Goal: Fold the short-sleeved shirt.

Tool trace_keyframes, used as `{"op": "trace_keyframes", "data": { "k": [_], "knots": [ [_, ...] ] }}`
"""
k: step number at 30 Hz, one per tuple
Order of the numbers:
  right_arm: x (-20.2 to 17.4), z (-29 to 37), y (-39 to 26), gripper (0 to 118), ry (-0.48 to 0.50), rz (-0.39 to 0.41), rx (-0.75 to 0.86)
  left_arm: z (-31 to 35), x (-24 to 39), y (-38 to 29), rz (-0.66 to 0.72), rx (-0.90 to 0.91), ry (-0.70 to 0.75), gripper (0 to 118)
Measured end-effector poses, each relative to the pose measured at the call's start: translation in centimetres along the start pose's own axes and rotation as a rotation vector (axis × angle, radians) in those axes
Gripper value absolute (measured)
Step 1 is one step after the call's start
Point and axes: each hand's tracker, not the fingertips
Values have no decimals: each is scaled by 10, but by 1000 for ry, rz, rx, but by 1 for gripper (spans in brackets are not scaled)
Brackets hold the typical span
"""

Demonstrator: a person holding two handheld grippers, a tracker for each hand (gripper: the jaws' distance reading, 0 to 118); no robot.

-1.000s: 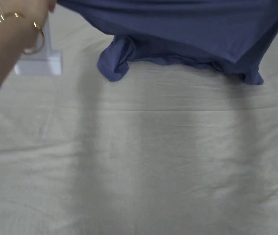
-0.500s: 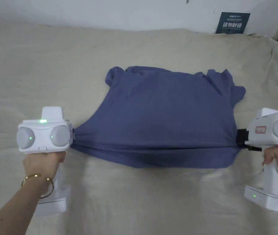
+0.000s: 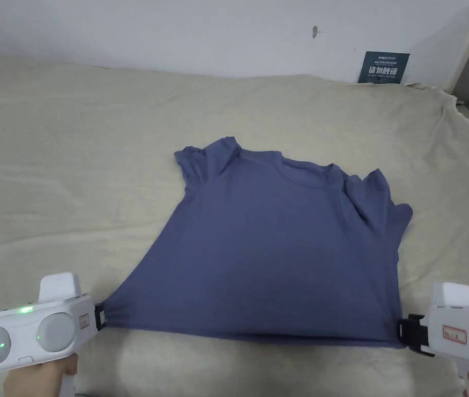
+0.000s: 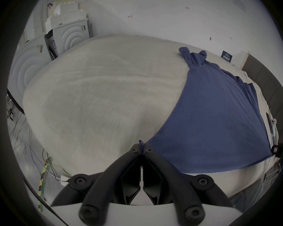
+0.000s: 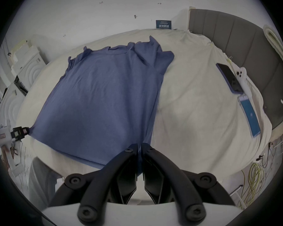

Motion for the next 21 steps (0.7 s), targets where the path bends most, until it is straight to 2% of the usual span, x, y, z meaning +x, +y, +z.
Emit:
{"op": "trace_keyframes", "data": {
  "k": [5, 6, 7, 8, 9, 10, 11, 17, 21],
  "knots": [
    [-1, 4, -16, 4, 22, 14, -16, 7, -7, -6, -6, -1, 3, 0],
    [0, 4, -16, 7, 25, 12, -8, 6, -6, -5, -11, -12, -2, 8],
    [1, 6, -14, 17, 33, -3, 9, 7, -5, -3, -5, -12, -4, 29],
    [2, 9, -11, 36, 31, -16, 20, 8, -5, -2, 3, -8, -5, 55],
    [3, 14, -8, 68, 17, -24, 39, 11, -5, 1, 13, 8, 7, 81],
    [4, 20, -3, 85, 6, -20, 58, 15, -7, 5, 13, 23, 11, 108],
    [6, 27, 2, 93, 4, -24, 83, 20, -9, 11, 17, 48, 3, 118],
    [10, 85, 45, 100, -20, -53, 335, 64, -9, 61, 48, 235, -40, 118],
    [-12, 121, 63, 100, -57, 43, 532, 92, 9, 80, 39, 411, -108, 118]
  ]
}}
